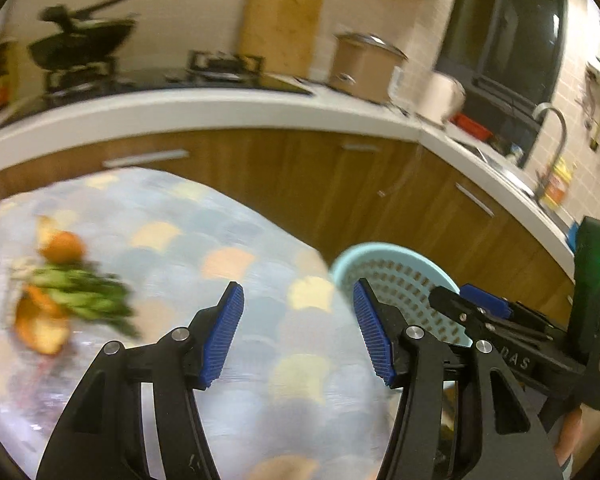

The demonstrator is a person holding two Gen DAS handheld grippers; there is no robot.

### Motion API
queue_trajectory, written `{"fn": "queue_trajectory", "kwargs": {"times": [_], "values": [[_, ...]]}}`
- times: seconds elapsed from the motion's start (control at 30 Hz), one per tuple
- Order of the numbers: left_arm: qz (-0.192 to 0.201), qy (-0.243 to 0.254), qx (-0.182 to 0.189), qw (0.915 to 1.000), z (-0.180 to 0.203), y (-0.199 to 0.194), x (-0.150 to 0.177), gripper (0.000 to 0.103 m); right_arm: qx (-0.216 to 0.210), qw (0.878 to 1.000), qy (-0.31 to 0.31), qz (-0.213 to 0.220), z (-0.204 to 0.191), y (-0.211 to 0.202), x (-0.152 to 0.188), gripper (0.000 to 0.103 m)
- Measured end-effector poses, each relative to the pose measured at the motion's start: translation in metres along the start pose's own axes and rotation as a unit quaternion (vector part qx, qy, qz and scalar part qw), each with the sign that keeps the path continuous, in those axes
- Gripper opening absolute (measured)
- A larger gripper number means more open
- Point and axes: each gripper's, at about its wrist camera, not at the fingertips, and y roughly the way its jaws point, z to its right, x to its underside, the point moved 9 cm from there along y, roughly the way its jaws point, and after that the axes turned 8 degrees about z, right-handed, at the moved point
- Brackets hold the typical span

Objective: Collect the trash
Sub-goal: 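Move both tools back to the table and grasp the dotted paper with the left tool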

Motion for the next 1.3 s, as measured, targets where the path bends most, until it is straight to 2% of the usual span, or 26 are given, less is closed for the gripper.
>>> {"fn": "queue_trajectory", "kwargs": {"times": [0.13,0.27,0.4,0.47,0.6,0.73,0.93,1.07,1.3], "values": [[0.029,-0.013,-0.041,0.9987,-0.040,-0.029,-0.014,0.055,-0.036,0.999,-0.041,0.007,-0.051,0.003,-0.005,0.058],[0.056,-0.028,-0.097,0.9933,-0.092,-0.060,-0.027,0.057,-0.060,0.995,-0.076,0.006,-0.095,0.010,-0.007,0.057],[0.056,-0.032,-0.150,0.9866,-0.143,-0.080,-0.025,0.058,-0.082,0.992,-0.098,0.001,-0.133,0.021,-0.009,0.057],[0.047,-0.042,-0.162,0.9847,-0.167,-0.083,-0.020,0.059,-0.093,0.990,-0.108,-0.004,-0.152,0.027,-0.010,0.057],[0.019,-0.049,-0.173,0.9836,-0.197,-0.078,-0.005,0.059,-0.109,0.986,-0.126,-0.011,-0.185,0.039,-0.007,0.057],[-0.015,-0.052,-0.159,0.9858,-0.208,-0.061,0.011,0.064,-0.121,0.982,-0.143,-0.022,-0.212,0.052,-0.001,0.057],[-0.047,-0.041,-0.183,0.9812,-0.226,-0.037,0.029,0.064,-0.128,0.977,-0.168,-0.033,-0.238,0.065,0.002,0.057],[-0.045,-0.048,-0.192,0.9791,-0.237,-0.036,0.031,0.060,-0.136,0.973,-0.185,-0.034,-0.254,0.071,0.000,0.057],[-0.029,-0.062,-0.186,0.9802,-0.244,-0.038,0.024,0.038,-0.162,0.965,-0.201,-0.050,-0.286,0.088,0.003,0.057]]}}
